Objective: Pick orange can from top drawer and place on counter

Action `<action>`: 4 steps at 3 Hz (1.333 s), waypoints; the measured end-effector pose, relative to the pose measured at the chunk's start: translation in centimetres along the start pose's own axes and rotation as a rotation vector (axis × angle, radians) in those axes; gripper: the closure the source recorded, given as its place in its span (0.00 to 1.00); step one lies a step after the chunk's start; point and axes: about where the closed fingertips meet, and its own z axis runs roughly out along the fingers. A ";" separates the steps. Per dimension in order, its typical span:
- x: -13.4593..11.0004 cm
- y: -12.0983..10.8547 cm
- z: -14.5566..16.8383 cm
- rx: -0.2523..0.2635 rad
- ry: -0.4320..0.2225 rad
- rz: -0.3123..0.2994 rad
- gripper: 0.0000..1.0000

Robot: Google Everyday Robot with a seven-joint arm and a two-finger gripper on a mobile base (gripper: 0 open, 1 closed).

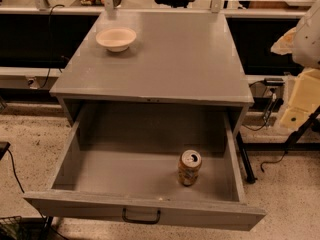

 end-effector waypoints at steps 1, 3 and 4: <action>0.0 0.0 0.0 0.000 0.000 0.000 0.00; 1.4 1.9 5.0 -0.057 -0.083 0.012 0.00; 2.1 1.9 6.2 -0.014 -0.141 0.032 0.00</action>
Offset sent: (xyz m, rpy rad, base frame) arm 0.0136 -0.0171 -0.0500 0.0372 0.0897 -0.0480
